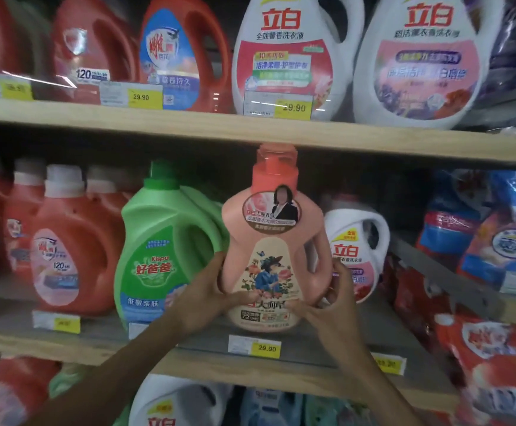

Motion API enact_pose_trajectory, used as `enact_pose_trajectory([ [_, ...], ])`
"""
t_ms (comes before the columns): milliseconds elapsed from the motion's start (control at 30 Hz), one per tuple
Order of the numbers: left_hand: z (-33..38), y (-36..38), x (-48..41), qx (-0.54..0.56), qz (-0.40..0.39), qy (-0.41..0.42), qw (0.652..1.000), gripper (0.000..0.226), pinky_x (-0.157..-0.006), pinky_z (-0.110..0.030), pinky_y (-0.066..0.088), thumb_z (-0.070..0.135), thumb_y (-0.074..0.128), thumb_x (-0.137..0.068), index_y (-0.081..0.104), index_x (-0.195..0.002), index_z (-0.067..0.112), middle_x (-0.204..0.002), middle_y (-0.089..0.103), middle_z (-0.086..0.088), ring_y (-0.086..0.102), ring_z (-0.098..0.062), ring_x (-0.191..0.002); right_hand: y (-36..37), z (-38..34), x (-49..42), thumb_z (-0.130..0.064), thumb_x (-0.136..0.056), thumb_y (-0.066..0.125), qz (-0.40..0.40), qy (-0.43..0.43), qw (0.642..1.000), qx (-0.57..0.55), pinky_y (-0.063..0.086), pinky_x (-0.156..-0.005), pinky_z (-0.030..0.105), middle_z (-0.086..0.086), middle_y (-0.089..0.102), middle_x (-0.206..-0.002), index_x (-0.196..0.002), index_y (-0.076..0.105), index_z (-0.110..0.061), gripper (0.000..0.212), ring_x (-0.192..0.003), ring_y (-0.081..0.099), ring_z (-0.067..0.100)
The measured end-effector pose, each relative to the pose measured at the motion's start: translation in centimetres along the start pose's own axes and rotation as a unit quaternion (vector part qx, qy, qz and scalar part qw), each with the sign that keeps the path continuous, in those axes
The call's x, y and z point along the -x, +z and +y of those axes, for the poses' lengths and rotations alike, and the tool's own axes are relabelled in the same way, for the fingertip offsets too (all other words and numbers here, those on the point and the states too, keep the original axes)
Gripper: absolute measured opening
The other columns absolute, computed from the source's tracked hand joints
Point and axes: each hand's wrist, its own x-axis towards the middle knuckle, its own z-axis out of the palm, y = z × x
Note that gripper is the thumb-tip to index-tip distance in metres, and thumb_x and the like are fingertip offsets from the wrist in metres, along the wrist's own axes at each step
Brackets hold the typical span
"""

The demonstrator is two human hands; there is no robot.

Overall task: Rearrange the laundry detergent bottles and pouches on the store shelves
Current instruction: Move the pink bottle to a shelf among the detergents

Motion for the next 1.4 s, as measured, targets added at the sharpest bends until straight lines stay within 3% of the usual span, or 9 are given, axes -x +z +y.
enact_pose_trajectory([
  [133, -1.1, 0.0, -0.4, -0.002, -0.004, 0.003, 1.000, 0.083, -0.082, -0.029, 0.062, 0.036, 0.091, -0.065, 0.048, -0.134, 0.026, -0.122, 0.074, 0.006, 0.072, -0.015, -0.110, 0.1, 1.3, -0.5, 0.001, -0.061, 0.093, -0.004, 0.016, 1.000, -0.010, 0.062, -0.071, 0.024, -0.019, 0.072, -0.116, -0.129, 0.048, -0.046, 0.094, -0.106, 0.072, 0.007],
  [333, -2.8, 0.3, -0.8, -0.024, 0.012, -0.017, 1.000, 0.086, -0.092, -0.047, 0.060, 0.041, 0.092, -0.061, 0.049, -0.134, 0.025, -0.125, 0.072, 0.001, 0.070, -0.017, -0.113, -0.1, 3.0, -0.8, -0.014, -0.049, 0.100, -0.015, 0.036, 0.999, 0.008, 0.063, -0.084, 0.038, -0.015, 0.070, -0.123, -0.120, 0.053, -0.054, 0.094, -0.115, 0.069, 0.013],
  [567, -4.7, 0.1, -0.8, -0.076, -0.009, -0.023, 0.997, 0.093, -0.098, -0.035, 0.055, 0.055, 0.090, -0.059, 0.045, -0.138, 0.033, -0.129, 0.069, 0.015, 0.066, -0.004, -0.117, -0.6, 3.9, -1.0, -0.034, -0.044, 0.098, -0.050, 0.045, 0.991, 0.117, 0.058, -0.082, 0.021, -0.034, 0.062, -0.118, -0.120, 0.044, -0.046, 0.094, -0.111, 0.062, -0.008],
  [767, -4.6, -0.3, -1.2, -0.118, -0.037, -0.053, 0.991, 0.086, -0.092, -0.036, 0.061, 0.052, 0.087, -0.065, 0.043, -0.135, 0.029, -0.123, 0.072, 0.009, 0.070, -0.004, -0.109, -1.0, 3.6, -1.7, -0.030, -0.053, 0.097, -0.070, 0.082, 0.981, 0.164, 0.058, -0.082, 0.025, -0.024, 0.061, -0.120, -0.114, 0.041, -0.044, 0.084, -0.106, 0.060, -0.015],
  [900, -4.2, 0.0, -0.9, -0.130, -0.023, -0.066, 0.989, 0.091, -0.093, -0.041, 0.060, 0.060, 0.085, -0.059, 0.046, -0.133, 0.026, -0.123, 0.072, 0.006, 0.071, -0.009, -0.109, -1.2, 3.4, -1.7, -0.026, -0.055, 0.097, -0.076, 0.091, 0.979, 0.166, 0.057, -0.095, 0.043, -0.015, 0.064, -0.126, -0.125, 0.043, -0.032, 0.089, -0.115, 0.064, 0.003],
  [1033, -3.9, 0.3, -0.6, -0.130, -0.011, -0.080, 0.988, 0.096, -0.092, -0.037, 0.060, 0.076, 0.082, -0.046, 0.051, -0.124, 0.030, -0.113, 0.075, 0.012, 0.073, -0.002, -0.100, -1.4, 3.2, -1.9, -0.025, -0.057, 0.098, -0.086, 0.092, 0.977, 0.170, 0.056, -0.098, 0.045, -0.010, 0.066, -0.129, -0.131, 0.045, -0.026, 0.091, -0.118, 0.064, 0.008],
  [1200, -3.9, 0.5, -0.3, -0.088, -0.016, -0.095, 0.991, 0.093, -0.093, -0.044, 0.060, 0.064, 0.086, -0.052, 0.050, -0.127, 0.024, -0.116, 0.075, 0.002, 0.074, -0.012, -0.103, -1.4, 3.1, -1.8, -0.018, -0.061, 0.097, -0.086, 0.095, 0.978, 0.165, 0.053, -0.101, 0.051, -0.002, 0.065, -0.134, -0.137, 0.043, -0.020, 0.093, -0.123, 0.062, 0.019],
  [1300, -4.1, 0.7, -0.2, -0.106, -0.007, -0.092, 0.990, 0.075, -0.093, -0.045, 0.059, 0.046, 0.086, -0.069, 0.049, -0.130, 0.022, -0.117, 0.074, 0.001, 0.073, -0.013, -0.104, -1.2, 3.0, -1.2, -0.022, -0.062, 0.097, -0.075, 0.091, 0.978, 0.174, 0.056, -0.096, 0.047, -0.007, 0.064, -0.129, -0.128, 0.044, -0.028, 0.085, -0.118, 0.063, 0.013],
  [1400, -4.3, 0.8, -0.2, -0.108, 0.005, -0.092, 0.990, 0.072, -0.092, -0.043, 0.060, 0.038, 0.086, -0.073, 0.049, -0.131, 0.020, -0.114, 0.075, 0.002, 0.074, -0.011, -0.101, -1.1, 3.0, -0.7, -0.020, -0.066, 0.095, -0.075, 0.092, 0.976, 0.184, 0.063, -0.070, 0.031, -0.010, 0.064, -0.125, -0.117, 0.043, -0.037, 0.075, -0.103, 0.068, 0.001],
])
